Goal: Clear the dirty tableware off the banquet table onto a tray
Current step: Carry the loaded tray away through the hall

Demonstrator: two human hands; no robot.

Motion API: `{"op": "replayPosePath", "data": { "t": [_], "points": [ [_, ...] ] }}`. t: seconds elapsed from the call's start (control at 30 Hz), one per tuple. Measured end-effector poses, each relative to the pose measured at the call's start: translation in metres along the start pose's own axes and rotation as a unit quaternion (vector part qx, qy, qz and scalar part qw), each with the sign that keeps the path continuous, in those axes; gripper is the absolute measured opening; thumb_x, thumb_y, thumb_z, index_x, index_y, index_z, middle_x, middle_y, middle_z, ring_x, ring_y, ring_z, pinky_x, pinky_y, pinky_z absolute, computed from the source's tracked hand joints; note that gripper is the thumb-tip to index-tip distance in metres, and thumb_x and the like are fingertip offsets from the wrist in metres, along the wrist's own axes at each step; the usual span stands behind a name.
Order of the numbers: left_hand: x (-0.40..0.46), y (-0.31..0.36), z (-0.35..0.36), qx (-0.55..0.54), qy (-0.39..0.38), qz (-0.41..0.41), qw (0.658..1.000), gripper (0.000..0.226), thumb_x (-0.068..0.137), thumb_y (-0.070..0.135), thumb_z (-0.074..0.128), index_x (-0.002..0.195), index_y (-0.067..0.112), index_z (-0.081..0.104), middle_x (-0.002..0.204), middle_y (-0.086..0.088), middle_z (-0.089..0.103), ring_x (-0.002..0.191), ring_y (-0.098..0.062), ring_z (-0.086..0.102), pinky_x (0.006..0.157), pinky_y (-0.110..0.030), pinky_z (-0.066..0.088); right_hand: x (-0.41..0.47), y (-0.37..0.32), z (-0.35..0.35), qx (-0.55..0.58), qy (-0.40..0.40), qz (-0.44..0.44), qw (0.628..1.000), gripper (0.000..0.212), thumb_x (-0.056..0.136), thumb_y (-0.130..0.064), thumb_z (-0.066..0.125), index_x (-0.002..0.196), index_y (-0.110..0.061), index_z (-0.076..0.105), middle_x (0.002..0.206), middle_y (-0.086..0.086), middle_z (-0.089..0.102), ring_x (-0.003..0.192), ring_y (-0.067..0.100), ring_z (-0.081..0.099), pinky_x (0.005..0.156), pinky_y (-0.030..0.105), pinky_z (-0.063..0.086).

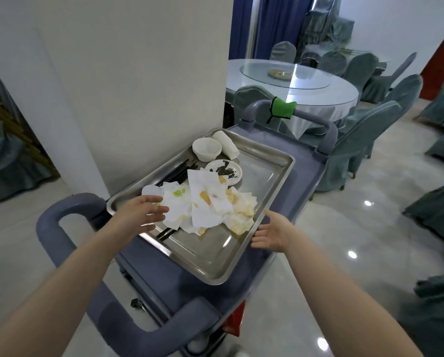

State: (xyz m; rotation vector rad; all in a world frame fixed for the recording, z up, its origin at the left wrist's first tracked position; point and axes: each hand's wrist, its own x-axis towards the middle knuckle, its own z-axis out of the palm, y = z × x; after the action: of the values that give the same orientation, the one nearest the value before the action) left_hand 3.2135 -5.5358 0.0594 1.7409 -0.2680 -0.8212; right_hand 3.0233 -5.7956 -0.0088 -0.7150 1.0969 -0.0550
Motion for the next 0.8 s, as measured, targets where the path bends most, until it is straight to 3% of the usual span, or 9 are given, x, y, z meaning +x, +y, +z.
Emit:
{"op": "replayPosePath", "data": {
  "t": [0.1, 0.17, 0.23, 0.3, 0.37, 0.43, 0.5, 0.67, 0.8],
  "points": [
    [0.010, 0.003, 0.017, 0.012, 0.005, 0.001, 1.000, 0.022, 0.096, 0.010, 0.044, 0.111, 0.019, 0.059, 0.101, -0.003, 0.072, 0.097, -0.021, 0.067, 0.087, -0.036, 0.049, 0.004, -0.010, -0.013, -0.043, -0.024, 0.013, 0.999, 0.073, 0.098, -0.046, 0.042, 0.142, 0.009, 0.027, 0.145, 0.029, 0.037, 0.132, 0.044, 0.040, 0.100, 0.051, 0.041],
    [0.016, 0.006, 0.032, 0.022, 0.009, 0.003, 1.000, 0.023, 0.096, 0.009, 0.044, 0.111, 0.019, 0.059, 0.100, -0.003, 0.073, 0.097, -0.020, 0.067, 0.088, -0.037, 0.049, 0.005, -0.022, -0.016, -0.174, 0.000, -0.012, 0.985, 0.060, 0.097, -0.041, 0.047, 0.132, 0.008, 0.044, 0.129, 0.027, 0.055, 0.114, 0.040, 0.057, 0.084, 0.045, 0.049],
    [0.024, 0.008, 0.051, 0.032, 0.016, 0.002, 0.999, 0.022, 0.095, 0.010, 0.045, 0.109, 0.020, 0.059, 0.098, -0.001, 0.074, 0.096, -0.020, 0.068, 0.091, -0.038, 0.050, 0.011, -0.037, -0.018, -0.350, 0.064, -0.110, 0.928, 0.038, 0.092, -0.034, 0.056, 0.104, 0.001, 0.061, 0.091, 0.016, 0.066, 0.077, 0.027, 0.063, 0.063, 0.032, 0.049],
    [0.034, 0.008, 0.072, 0.032, 0.027, -0.003, 0.999, 0.022, 0.094, 0.010, 0.046, 0.106, 0.021, 0.060, 0.096, 0.001, 0.075, 0.095, -0.019, 0.069, 0.091, -0.038, 0.048, 0.022, -0.057, -0.026, -0.482, 0.120, -0.242, 0.834, 0.021, 0.087, -0.022, 0.052, 0.072, -0.007, 0.057, 0.068, 0.010, 0.055, 0.060, 0.021, 0.050, 0.055, 0.027, 0.039],
    [0.044, 0.005, 0.095, 0.021, 0.048, -0.013, 0.999, 0.022, 0.093, 0.009, 0.046, 0.105, 0.021, 0.061, 0.095, 0.001, 0.075, 0.094, -0.019, 0.069, 0.089, -0.037, 0.048, 0.038, -0.079, -0.039, -0.546, 0.119, -0.330, 0.761, 0.023, 0.088, -0.018, 0.047, 0.070, -0.012, 0.059, 0.070, 0.009, 0.058, 0.066, 0.022, 0.054, 0.061, 0.029, 0.042],
    [0.053, -0.002, 0.120, 0.003, 0.082, -0.026, 0.996, 0.023, 0.093, 0.009, 0.045, 0.105, 0.021, 0.061, 0.096, 0.000, 0.075, 0.094, -0.020, 0.069, 0.090, -0.038, 0.048, 0.059, -0.101, -0.055, -0.587, 0.094, -0.375, 0.711, 0.027, 0.094, -0.022, 0.045, 0.106, -0.014, 0.068, 0.101, 0.006, 0.069, 0.095, 0.025, 0.063, 0.080, 0.030, 0.049],
    [0.059, -0.012, 0.148, -0.010, 0.125, -0.039, 0.991, 0.023, 0.093, 0.009, 0.046, 0.106, 0.020, 0.062, 0.095, 0.000, 0.075, 0.092, -0.019, 0.070, 0.087, -0.036, 0.050, 0.083, -0.120, -0.070, -0.643, 0.038, -0.412, 0.644, 0.034, 0.097, -0.026, 0.045, 0.126, -0.017, 0.060, 0.123, 0.003, 0.064, 0.115, 0.024, 0.057, 0.094, 0.031, 0.045],
    [0.045, -0.045, 0.215, 0.069, 0.201, -0.028, 0.977, 0.021, 0.091, 0.008, 0.051, 0.097, 0.024, 0.063, 0.094, 0.005, 0.071, 0.091, -0.013, 0.066, 0.069, -0.021, 0.045, 0.127, -0.146, -0.096, -0.761, -0.089, -0.472, 0.436, 0.032, 0.098, -0.039, 0.042, 0.121, -0.023, 0.059, 0.130, -0.003, 0.057, 0.136, 0.022, 0.036, 0.111, 0.043, 0.024],
    [0.014, -0.076, 0.247, 0.233, 0.234, -0.066, 0.942, 0.020, 0.096, 0.027, 0.049, 0.112, 0.031, 0.060, 0.108, 0.013, 0.062, 0.099, -0.008, 0.059, 0.076, -0.023, 0.043, 0.135, -0.150, -0.101, -0.773, -0.104, -0.482, 0.399, 0.034, 0.097, -0.049, 0.036, 0.112, -0.029, 0.059, 0.120, -0.007, 0.057, 0.123, 0.019, 0.044, 0.113, 0.053, 0.015]
  ]
}}
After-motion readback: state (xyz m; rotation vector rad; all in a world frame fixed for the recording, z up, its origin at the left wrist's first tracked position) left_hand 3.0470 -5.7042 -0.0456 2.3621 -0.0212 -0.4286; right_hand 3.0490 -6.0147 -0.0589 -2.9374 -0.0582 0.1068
